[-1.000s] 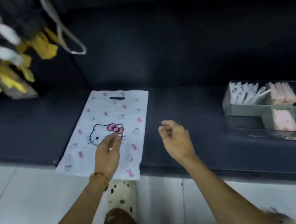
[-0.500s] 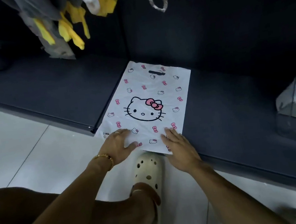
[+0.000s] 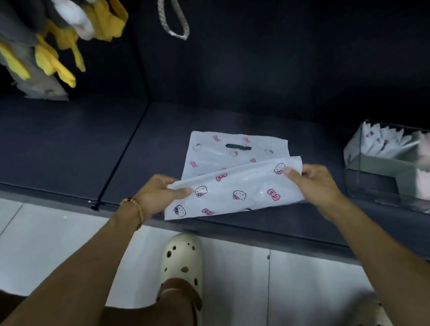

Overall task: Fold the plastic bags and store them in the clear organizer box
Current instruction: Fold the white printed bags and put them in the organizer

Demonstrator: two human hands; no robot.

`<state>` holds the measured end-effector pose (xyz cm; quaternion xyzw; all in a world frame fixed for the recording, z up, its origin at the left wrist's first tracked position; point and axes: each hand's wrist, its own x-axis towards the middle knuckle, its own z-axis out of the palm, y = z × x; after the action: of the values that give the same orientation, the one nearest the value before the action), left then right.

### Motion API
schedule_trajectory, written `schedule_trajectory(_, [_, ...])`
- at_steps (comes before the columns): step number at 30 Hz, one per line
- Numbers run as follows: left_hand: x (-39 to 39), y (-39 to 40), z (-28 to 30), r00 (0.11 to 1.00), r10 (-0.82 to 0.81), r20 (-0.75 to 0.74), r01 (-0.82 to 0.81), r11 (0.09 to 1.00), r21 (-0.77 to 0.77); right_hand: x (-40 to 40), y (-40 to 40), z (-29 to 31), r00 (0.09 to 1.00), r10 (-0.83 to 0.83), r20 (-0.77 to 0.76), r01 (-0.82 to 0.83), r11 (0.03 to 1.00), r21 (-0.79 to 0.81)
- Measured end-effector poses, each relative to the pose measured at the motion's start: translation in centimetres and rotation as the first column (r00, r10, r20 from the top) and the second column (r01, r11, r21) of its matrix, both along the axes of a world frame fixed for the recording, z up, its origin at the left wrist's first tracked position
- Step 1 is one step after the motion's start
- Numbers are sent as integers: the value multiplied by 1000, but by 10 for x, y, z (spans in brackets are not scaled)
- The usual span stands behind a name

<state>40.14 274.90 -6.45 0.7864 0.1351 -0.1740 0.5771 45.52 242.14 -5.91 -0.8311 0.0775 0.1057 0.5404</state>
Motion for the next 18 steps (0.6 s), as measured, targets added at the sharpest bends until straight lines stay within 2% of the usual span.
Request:
schedule_trajectory(1, [3, -8, 0, 1000, 15, -17, -16, 998, -63, -1, -7, 1, 999, -43, -1, 43, 999, 6])
schedule_trajectory(4, [13, -33, -8, 998, 56, -33, -60, 991, -118, -5, -25, 1, 986, -162, -46, 165, 984, 66])
schedule_trajectory(8, [25, -63, -18, 980, 192, -54, -199, 945, -258, -10, -45, -17, 973, -199, -113, 210, 973, 91])
schedule_trajectory(12, [48, -80, -17, 928, 365, -68, -363, 852, -377, -8, -57, -34, 972, -228, -66, 227, 974, -9])
schedule_trajectory(16, [81, -85, -13, 901, 426, -87, -428, 836, -342, 14, -60, -44, 974, -219, -62, 201, 956, -214])
schedule_trajectory(18, [94, -86, -14, 909, 391, -145, -417, 838, -352, 26, -63, -54, 958, -263, -118, 233, 947, -221])
